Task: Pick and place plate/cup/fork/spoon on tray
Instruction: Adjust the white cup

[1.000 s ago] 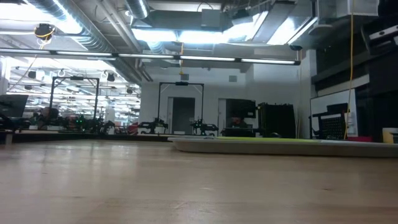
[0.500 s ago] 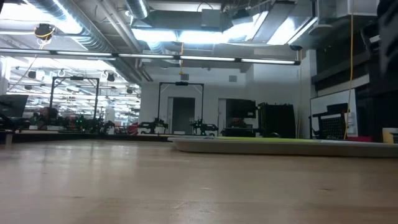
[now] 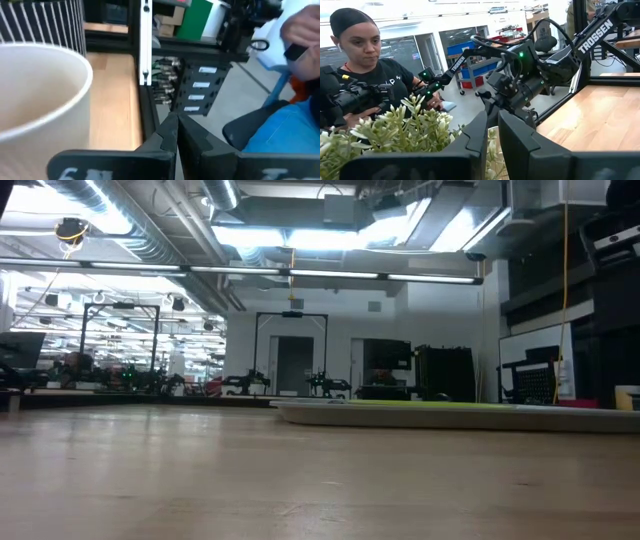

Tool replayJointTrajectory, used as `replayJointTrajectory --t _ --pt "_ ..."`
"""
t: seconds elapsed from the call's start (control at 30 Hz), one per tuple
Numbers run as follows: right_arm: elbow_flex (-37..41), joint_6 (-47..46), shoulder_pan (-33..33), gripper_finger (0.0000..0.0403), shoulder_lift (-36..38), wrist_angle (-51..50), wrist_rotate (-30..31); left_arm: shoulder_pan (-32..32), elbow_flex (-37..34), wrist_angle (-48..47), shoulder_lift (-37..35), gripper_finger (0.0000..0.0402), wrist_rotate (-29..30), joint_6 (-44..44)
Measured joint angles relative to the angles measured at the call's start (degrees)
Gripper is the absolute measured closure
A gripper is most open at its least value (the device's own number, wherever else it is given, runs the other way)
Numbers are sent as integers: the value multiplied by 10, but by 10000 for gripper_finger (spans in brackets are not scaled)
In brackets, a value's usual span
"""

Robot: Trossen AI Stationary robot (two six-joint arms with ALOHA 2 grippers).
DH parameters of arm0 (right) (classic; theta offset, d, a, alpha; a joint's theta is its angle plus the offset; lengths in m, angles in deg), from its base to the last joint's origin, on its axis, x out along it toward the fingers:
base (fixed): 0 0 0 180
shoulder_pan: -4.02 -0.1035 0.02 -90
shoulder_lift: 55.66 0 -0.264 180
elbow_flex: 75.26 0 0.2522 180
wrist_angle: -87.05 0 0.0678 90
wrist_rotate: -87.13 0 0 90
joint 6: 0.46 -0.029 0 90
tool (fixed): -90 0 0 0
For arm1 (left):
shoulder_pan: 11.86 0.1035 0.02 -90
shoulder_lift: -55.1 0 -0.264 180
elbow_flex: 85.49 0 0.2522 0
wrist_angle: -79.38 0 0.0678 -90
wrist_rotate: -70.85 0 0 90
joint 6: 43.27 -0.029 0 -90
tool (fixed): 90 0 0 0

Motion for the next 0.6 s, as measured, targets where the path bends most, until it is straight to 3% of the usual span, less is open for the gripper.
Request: replayJointTrajectory --t 0.6 --pt "0 0 0 351 0 0 0 32 0 -47 0 401 52 1"
